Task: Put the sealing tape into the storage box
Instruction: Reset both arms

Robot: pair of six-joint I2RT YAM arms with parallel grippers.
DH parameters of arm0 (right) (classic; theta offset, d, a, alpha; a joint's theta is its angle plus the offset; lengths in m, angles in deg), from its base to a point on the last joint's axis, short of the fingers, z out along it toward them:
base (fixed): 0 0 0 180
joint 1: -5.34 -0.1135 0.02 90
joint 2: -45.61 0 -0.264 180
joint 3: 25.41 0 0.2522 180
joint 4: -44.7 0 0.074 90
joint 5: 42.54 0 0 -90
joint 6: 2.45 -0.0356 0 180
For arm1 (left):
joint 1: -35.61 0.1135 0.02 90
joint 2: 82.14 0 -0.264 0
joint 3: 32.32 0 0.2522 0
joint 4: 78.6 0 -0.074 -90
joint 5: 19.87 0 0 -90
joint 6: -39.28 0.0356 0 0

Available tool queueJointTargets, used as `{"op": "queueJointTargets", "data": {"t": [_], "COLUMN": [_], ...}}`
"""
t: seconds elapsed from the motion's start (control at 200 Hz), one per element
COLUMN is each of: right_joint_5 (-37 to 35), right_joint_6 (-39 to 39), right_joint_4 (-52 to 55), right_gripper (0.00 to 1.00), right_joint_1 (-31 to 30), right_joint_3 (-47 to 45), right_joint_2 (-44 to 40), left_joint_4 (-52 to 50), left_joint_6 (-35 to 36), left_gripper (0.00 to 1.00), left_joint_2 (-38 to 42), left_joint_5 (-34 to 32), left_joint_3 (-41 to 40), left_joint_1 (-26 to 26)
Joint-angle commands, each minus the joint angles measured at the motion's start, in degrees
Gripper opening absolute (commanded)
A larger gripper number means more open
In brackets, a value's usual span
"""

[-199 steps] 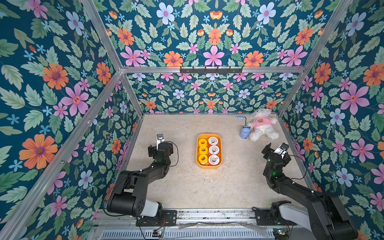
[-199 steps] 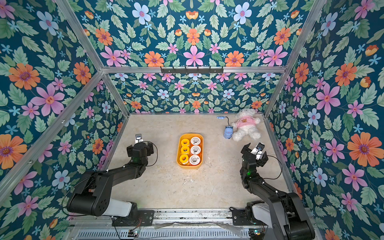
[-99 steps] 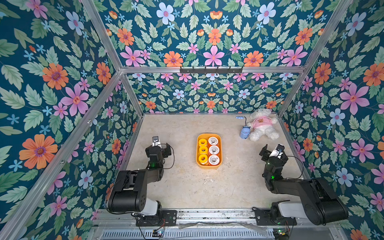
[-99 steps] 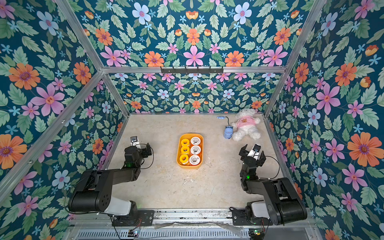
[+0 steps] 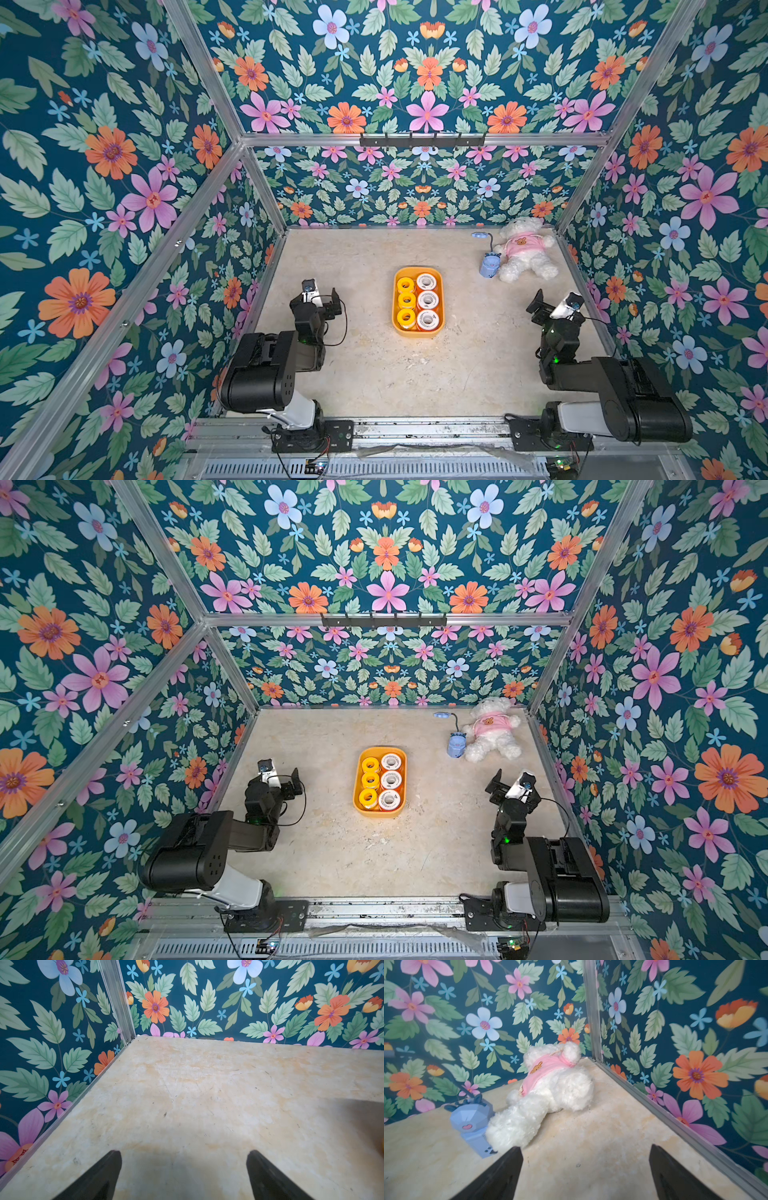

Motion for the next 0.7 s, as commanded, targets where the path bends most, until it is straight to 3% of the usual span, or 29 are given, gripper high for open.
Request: {"op": "queueJointTargets", "data": {"t": [0.0, 0.11, 0.695], "right_joint_5": [4.69, 4.65, 4.48], "right_joint_6": [0.55, 0.38, 0.48], "right_joint_4": [-4.96, -0.77, -2.89], "right_gripper": [0.99, 0.99, 0.99], "right_joint_1": [0.09, 0.05, 0.07], "right_joint_3": [0.58, 2.34, 1.92], "right_joint_2": [2.61, 2.54, 3.22], "left_joint_4": [3.57, 2.88, 2.13], "left_joint_6": [1.07, 1.08, 0.77], "left_gripper": [0.99, 1.00, 1.00], "left_joint_2": [-1.56, -1.53, -1.34], "left_joint_5": [2.06, 2.16, 1.05], "left_joint_3": [1.06, 1.22, 1.45], "left_joint_1": [0.10, 0.05, 0.09]}}
